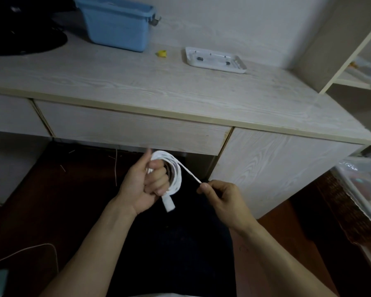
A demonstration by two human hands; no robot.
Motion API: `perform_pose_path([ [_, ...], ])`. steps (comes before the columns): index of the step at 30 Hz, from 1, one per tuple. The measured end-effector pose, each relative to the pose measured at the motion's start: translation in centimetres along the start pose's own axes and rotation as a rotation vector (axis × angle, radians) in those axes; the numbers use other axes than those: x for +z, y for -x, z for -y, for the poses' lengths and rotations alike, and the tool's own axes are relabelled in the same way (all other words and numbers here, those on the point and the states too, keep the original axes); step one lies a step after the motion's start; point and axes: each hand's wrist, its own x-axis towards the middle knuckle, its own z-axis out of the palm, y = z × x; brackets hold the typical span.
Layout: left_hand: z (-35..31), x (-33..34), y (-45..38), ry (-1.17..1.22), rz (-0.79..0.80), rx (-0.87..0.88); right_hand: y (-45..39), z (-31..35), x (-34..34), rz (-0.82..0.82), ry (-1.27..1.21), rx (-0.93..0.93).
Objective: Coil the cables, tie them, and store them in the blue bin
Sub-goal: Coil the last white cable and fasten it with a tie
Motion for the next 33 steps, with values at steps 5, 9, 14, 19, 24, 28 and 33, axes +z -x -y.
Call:
perform_pose_path([
  [5, -0.6, -1.8, -1.7, 0.362, -0.281, 0.295, 0.1, -0.6, -0.1, 0.202, 0.183, -0.002],
  [9, 0.0, -2.2, -2.0, 0.157, -0.38, 0.419, 0.8, 0.4, 0.5, 0.421, 0.247, -0.106],
  [14, 2.6, -1.5, -2.8, -0.406, -0.348, 0.338, 1.2, 1.5, 1.0, 0.463, 0.232, -0.214],
  [19, 3.7, -0.5, -0.8, -1.134, -0.129, 0.052, 0.9, 1.5, -0.3, 0.165, 0.289, -0.37],
  [24, 4.0, 0.9, 1.0, -1.24, 0.245, -0.332, 0.4, 1.2, -2.6, -0.219, 0.098, -0.195],
  [28, 3.8, 1.7, 1.4, -0.979, 0.38, -0.4, -0.2, 0.1, -4.3, -0.351, -0.102, -0.044],
  [33, 2.5, 1.8, 0.7, -0.314, 0.229, -0.216, -0.5, -0.5, -4.2, -0.33, -0.234, -0.035],
])
